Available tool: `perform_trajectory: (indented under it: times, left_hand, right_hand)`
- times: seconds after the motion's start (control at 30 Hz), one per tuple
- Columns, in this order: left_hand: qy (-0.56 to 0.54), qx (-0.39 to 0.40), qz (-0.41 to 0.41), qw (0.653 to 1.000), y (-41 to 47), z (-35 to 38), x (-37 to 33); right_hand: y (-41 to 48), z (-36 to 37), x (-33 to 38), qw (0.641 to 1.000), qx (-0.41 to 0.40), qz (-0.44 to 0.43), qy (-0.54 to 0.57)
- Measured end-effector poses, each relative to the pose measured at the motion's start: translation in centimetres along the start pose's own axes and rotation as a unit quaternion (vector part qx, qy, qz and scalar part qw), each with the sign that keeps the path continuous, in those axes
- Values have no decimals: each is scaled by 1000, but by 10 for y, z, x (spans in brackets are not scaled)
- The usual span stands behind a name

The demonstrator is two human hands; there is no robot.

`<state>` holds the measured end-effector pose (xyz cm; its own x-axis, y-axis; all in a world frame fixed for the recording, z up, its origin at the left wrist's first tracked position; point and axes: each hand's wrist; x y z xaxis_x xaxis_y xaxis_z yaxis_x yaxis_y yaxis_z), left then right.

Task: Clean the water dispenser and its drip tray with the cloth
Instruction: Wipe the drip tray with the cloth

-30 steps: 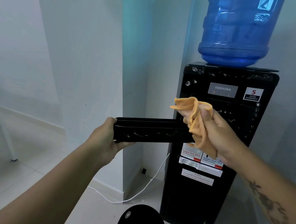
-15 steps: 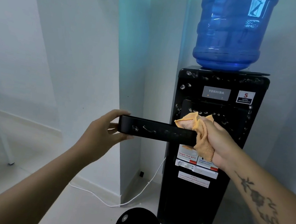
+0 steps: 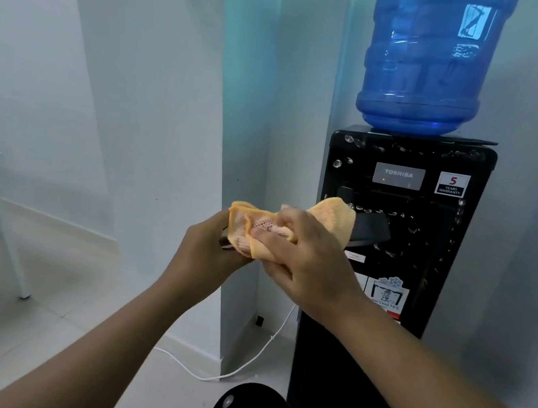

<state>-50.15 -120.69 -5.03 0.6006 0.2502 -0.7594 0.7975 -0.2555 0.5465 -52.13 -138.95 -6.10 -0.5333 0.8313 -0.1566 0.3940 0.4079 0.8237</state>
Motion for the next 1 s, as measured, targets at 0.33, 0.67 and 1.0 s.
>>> perform_trajectory:
  times: [0.33,0.67,1.0]
  left_hand:
    - [9,-22,3,1000,6,-10,-11]
    - [7,-8,28,1000,1,-10,-14]
    - [-5,4,3,1000,-2,-6,-6]
  right_hand:
    - [5,-10,-40,998,-9,-43,-54]
    - [-1,-36,-62,986,-81,147,-1]
    - [7,-42,-61,972,14,214,-94]
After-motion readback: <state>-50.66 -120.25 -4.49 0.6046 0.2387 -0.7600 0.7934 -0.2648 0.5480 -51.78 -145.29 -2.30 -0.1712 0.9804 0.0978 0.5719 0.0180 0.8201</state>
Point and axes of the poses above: each hand's wrist, its own y-axis towards the middle knuckle, its own z-axis out of the palm, x = y × z, and after that the axes turned 1 degree about -y, right-handed
